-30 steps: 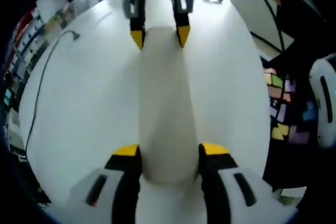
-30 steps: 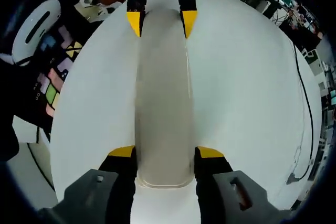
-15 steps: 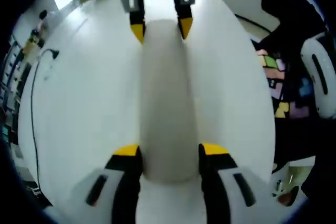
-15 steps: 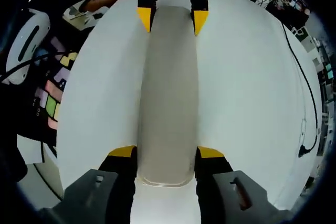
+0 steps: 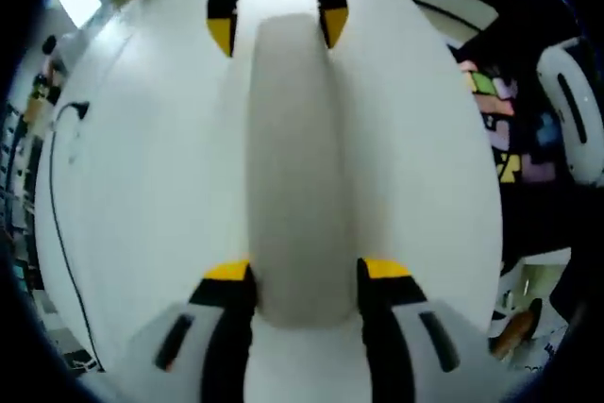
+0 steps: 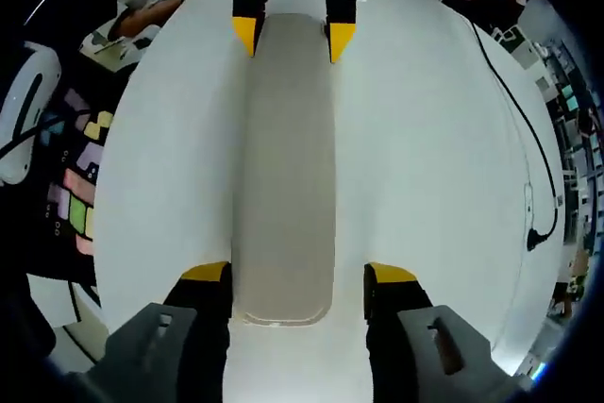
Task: Arrange the utensils inside the cutlery case until each visible utensil rests in its matching compartment.
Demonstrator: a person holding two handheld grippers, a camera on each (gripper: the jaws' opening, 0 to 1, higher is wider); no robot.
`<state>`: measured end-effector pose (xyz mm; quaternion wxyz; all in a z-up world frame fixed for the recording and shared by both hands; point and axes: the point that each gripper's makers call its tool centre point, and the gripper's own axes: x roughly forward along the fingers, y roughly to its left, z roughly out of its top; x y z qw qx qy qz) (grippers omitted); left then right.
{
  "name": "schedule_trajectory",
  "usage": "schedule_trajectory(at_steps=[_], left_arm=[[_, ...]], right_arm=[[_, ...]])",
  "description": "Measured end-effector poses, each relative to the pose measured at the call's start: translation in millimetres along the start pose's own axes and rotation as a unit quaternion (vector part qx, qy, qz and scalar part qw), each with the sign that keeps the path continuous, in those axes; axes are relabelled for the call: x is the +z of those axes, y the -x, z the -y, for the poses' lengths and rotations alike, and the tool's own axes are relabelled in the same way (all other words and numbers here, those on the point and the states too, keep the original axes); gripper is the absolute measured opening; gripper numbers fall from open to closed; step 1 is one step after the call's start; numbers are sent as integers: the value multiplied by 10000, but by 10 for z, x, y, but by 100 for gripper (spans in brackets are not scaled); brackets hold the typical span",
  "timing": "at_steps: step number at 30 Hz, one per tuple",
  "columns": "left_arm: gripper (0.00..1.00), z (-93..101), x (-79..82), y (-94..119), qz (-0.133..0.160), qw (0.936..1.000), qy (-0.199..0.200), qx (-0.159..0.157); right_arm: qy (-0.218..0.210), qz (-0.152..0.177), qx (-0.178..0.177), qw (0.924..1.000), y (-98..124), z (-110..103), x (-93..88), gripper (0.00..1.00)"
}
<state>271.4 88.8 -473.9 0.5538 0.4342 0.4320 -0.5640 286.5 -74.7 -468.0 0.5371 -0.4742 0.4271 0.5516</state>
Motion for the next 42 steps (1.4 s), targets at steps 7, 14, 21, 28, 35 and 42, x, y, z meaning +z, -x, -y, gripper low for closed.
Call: schedule_trajectory(at_steps=[7, 14, 21, 28, 35, 42], left_arm=[[45, -17, -24, 20, -139, 9994, 304, 101], [45, 21, 17, 96, -45, 9992, 392, 50], [44, 69, -13, 126, -60, 9992, 393, 18], [43, 89, -43, 106, -140, 9993, 336, 73], [43, 58, -52, 89, -258, 9992, 286, 141], [43, 51, -78, 89, -353, 9990, 187, 199]], right_arm=[[-119, 115, 81, 9998, 54, -12, -15, 52], [-357, 63, 165, 9992, 61, -29, -42, 46], [-361, 164, 227, 9990, 100, -36, 14, 43], [-424, 85, 333, 9985, 100, 13, 1, 42], [-629, -37, 426, 9971, 96, -49, -14, 42], [-472, -144, 272, 9984, 165, 58, -4, 41]])
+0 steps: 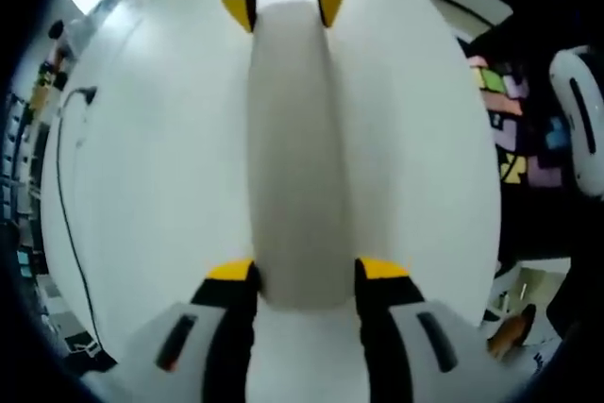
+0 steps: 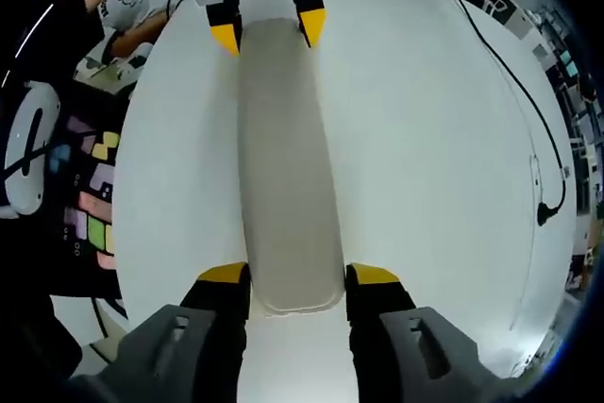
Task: Arrange the utensils inside the cutlery case until each visible utensil rests in its matching compartment.
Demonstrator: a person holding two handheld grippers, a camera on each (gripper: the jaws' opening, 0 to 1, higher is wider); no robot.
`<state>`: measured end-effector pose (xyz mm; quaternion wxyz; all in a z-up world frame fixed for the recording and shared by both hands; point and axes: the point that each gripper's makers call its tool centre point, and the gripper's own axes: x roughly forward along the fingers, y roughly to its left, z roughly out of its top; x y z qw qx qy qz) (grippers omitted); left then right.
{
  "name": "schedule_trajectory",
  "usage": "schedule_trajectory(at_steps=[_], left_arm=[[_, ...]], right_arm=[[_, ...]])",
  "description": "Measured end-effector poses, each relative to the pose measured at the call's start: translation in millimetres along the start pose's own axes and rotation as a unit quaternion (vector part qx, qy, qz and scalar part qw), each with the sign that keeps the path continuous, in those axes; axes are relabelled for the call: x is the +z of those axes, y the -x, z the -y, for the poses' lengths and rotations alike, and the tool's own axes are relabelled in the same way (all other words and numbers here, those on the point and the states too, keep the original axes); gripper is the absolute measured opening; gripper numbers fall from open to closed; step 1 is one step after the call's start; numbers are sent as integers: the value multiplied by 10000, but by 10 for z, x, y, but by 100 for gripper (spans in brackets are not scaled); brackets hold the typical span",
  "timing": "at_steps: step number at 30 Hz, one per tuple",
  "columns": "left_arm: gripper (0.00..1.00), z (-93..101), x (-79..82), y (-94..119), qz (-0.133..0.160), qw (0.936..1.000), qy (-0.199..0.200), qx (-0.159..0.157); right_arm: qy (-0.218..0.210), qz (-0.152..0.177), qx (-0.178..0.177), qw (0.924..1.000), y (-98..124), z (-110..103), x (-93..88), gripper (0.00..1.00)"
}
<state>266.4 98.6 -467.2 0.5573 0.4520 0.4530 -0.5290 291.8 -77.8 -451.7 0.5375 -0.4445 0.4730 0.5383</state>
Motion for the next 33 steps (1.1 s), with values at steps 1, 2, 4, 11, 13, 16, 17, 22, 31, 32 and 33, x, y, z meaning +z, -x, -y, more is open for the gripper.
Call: schedule_trajectory(at_steps=[1, 2, 4, 11, 13, 16, 17, 22, 31, 32, 33], left_arm=[[43, -5, -1, 0, 1, 10000, -13, 4], [44, -10, -2, 0, 2, 10000, -26, 7], [44, -21, 3, -3, 10, 10000, -50, 32], [44, -30, -1, -21, -24, 9999, -86, 79], [44, -32, 2, -36, -28, 9999, -86, 77], [44, -40, 4, -38, -26, 9999, -65, 83], [44, -43, 3, -36, -23, 9999, -61, 90], [44, -51, -1, -28, -19, 9999, -44, 123], [49, -45, 12, 98, 219, 9995, 116, 198], [50, -16, -19, 111, 190, 9996, 115, 160], [50, -6, -38, 124, 186, 9996, 121, 159]], right_arm=[[18, 2, -7, 10000, 2, 3, 2, 40], [34, -1, -1, 10000, 2, 4, 2, 40], [8, -16, 14, 10000, -16, 3, -8, 41], [-1, 13, 16, 10000, -16, 12, -14, 41], [19, -10, 9, 10000, -18, -2, -26, 41], [53, -12, -24, 10000, -24, -21, -33, 41], [53, -11, -24, 10000, -26, -28, -37, 41], [36, -17, -42, 10000, -35, -50, -63, 41], [-83, -69, -79, 9999, -46, -59, -143, 41], [-100, -67, -80, 9999, -44, -69, -151, 42], [-109, -62, -83, 9999, -42, -77, -158, 42]])
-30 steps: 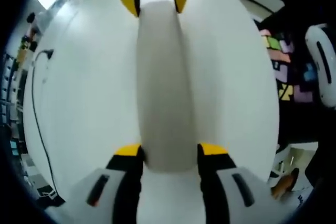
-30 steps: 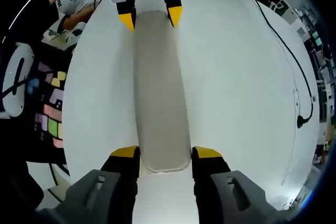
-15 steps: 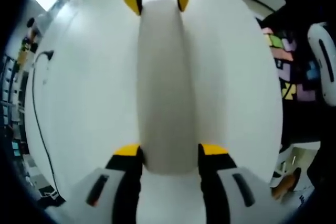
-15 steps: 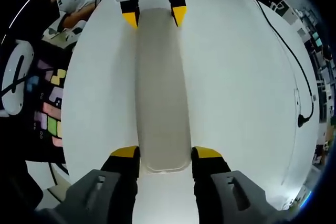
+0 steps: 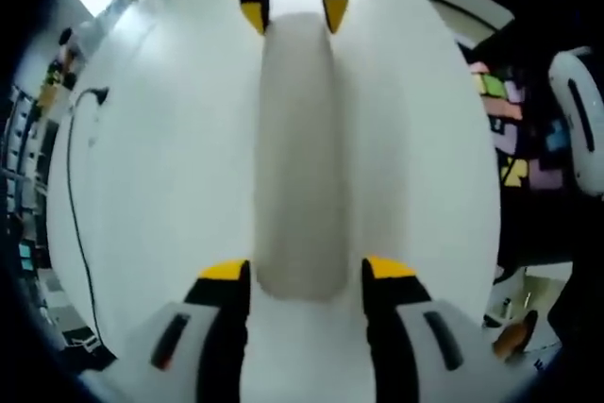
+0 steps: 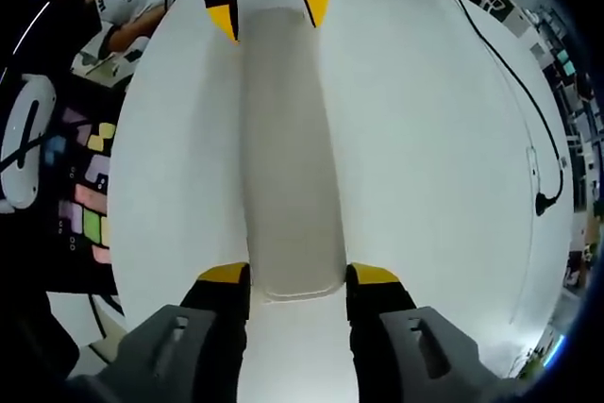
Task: Arrange the utensils inside the cutlery case until each visible utensil rests in its matching compartment.
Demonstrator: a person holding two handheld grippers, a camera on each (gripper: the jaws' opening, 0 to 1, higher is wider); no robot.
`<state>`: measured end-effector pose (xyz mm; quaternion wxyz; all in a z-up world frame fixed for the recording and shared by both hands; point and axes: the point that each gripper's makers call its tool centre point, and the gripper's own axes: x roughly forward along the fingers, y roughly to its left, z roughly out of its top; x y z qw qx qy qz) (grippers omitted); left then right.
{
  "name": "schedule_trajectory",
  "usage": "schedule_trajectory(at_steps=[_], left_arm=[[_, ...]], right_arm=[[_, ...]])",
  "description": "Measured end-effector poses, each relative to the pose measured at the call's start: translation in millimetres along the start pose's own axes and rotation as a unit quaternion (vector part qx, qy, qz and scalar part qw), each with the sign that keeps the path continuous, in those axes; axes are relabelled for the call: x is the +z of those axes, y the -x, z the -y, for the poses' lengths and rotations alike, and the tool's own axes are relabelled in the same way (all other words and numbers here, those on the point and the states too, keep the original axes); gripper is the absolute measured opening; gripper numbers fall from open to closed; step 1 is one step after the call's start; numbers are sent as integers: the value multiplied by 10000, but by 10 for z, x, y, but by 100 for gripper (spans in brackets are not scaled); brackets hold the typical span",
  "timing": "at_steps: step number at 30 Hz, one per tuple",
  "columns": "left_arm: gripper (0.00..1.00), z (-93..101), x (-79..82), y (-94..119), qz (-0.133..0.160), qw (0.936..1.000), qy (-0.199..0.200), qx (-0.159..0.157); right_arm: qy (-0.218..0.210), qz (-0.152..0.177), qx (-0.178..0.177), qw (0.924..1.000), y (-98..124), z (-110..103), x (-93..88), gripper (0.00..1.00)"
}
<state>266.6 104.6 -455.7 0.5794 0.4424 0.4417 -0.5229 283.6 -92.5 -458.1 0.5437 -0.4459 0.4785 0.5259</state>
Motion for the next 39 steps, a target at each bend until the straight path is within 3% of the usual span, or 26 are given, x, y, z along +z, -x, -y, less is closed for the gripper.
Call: schedule_trajectory(at_steps=[4, 9, 12, 14, 19, 23, 34, 39], left_arm=[[52, 23, -99, 125, 37, 9998, 157, 73], [47, 47, -320, 246, -63, 9989, 465, 98], [38, 68, -481, 214, -269, 9974, 659, 60], [27, 77, -515, 173, -256, 9969, 750, 22], [21, 130, -454, 109, -23, 9957, 911, -156], [6, 103, -404, 95, 84, 9982, 592, -87], [4, 85, -176, 89, 393, 9961, 784, -135], [4, 100, -208, 69, 325, 9965, 753, -149]], right_arm=[[-39, -26, -35, 10000, 14, -23, -53, 43], [-108, -106, -18, 9999, 43, -35, -139, 43], [-210, -136, 3, 9997, 64, -44, -182, 43], [-243, -196, 90, 9995, 66, -88, -221, 43], [-357, -314, 231, 9986, 43, -163, -294, 42], [-438, -305, 243, 9983, 44, -164, -309, 39], [-520, -256, 246, 9980, 103, -182, -319, 29], [-585, -225, 303, 9976, 72, -194, -324, 28]])
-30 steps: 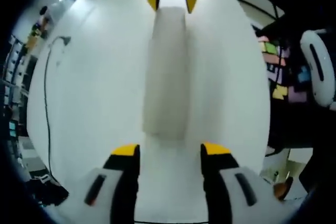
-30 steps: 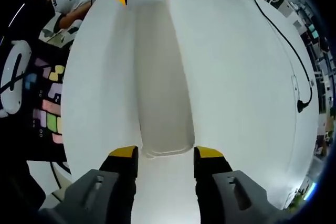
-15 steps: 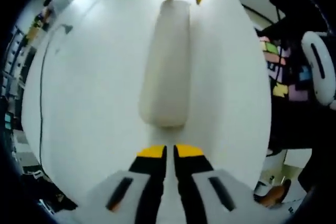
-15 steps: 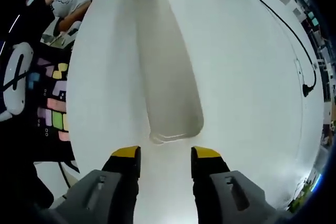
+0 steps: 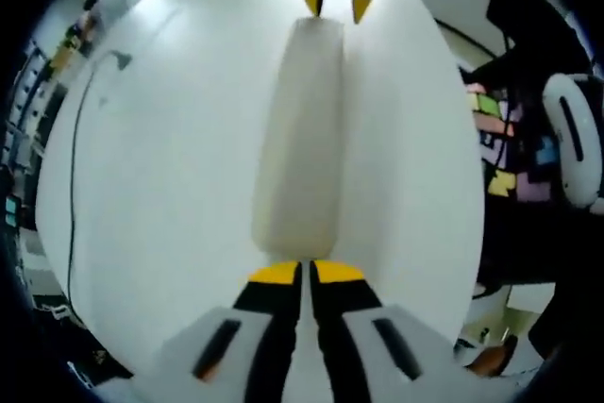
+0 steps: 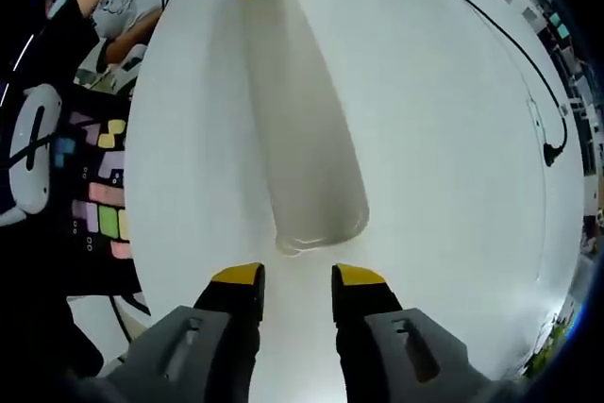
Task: Arrange the utensils inside the cutlery case until each visible utensil rests in its matching compartment.
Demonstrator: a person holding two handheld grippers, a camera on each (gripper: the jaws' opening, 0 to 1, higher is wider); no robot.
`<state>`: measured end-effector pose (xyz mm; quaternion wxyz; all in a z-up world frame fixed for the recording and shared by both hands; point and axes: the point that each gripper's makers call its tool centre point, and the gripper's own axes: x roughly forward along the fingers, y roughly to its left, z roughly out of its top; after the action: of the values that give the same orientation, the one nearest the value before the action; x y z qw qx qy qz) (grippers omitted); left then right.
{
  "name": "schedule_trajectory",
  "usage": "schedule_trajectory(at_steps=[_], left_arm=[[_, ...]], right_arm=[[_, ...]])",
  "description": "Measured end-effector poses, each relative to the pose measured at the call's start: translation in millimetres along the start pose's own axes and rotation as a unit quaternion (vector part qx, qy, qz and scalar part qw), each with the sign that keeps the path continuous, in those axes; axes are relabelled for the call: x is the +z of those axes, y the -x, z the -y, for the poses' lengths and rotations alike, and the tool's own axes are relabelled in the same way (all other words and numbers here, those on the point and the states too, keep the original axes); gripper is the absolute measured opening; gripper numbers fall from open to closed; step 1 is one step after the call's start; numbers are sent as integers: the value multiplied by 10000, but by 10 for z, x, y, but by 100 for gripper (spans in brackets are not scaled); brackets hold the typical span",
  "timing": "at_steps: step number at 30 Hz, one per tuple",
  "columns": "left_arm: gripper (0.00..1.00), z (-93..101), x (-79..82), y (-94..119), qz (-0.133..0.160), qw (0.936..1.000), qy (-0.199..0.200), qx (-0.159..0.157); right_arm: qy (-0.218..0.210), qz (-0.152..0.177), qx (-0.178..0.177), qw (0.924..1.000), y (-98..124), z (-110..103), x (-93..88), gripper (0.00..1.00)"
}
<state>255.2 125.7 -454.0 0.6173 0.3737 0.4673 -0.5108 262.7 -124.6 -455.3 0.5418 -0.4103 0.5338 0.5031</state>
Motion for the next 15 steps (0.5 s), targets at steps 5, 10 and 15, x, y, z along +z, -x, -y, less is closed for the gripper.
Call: schedule_trajectory(at_steps=[5, 10, 15], left_arm=[[4, -5, -4, -4, -17, 10000, -3, 21], [5, -1, -1, -5, -97, 9999, 12, 60], [5, -85, -164, 186, -578, 9972, -161, 448]], right_arm=[[5, 65, 28, 10000, -27, 8, 27, 27], [70, 114, 61, 9999, -11, -24, 87, 26], [166, -168, -215, 9995, 160, 39, 10, 25]])
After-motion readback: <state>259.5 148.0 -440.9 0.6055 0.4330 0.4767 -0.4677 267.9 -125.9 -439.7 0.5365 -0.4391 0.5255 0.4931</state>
